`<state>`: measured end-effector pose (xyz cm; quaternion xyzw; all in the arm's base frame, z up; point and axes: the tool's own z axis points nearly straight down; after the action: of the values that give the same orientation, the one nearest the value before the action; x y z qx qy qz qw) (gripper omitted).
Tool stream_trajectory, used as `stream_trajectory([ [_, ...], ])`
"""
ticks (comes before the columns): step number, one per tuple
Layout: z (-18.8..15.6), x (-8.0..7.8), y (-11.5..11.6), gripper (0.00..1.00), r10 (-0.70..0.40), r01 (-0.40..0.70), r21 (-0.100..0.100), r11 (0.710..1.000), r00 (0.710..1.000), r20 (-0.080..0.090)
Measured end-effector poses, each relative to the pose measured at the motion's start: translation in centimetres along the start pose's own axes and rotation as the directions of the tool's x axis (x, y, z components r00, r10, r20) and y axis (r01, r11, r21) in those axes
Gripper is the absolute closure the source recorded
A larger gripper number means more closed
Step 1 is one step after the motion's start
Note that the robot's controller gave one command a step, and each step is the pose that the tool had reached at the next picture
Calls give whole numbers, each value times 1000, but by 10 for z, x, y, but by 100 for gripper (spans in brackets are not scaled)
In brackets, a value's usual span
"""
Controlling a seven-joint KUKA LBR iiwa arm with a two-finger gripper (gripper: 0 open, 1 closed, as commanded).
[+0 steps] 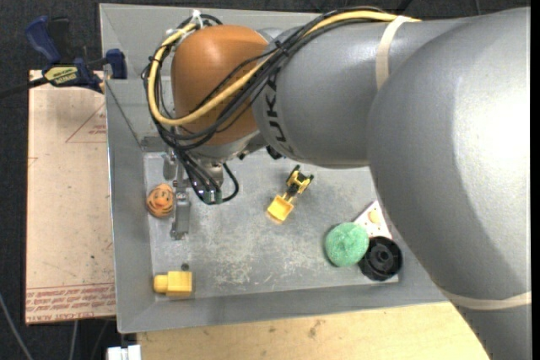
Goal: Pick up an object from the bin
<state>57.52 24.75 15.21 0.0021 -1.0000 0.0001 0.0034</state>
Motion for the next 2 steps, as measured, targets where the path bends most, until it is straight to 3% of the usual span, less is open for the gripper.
stream_trajectory([
  [1, -5, -2, -1, 0, 4, -4, -2, 1000, 1000, 7],
  [2, 54, -9, 2, 0, 29, -29, -1, 1000, 1000, 5],
])
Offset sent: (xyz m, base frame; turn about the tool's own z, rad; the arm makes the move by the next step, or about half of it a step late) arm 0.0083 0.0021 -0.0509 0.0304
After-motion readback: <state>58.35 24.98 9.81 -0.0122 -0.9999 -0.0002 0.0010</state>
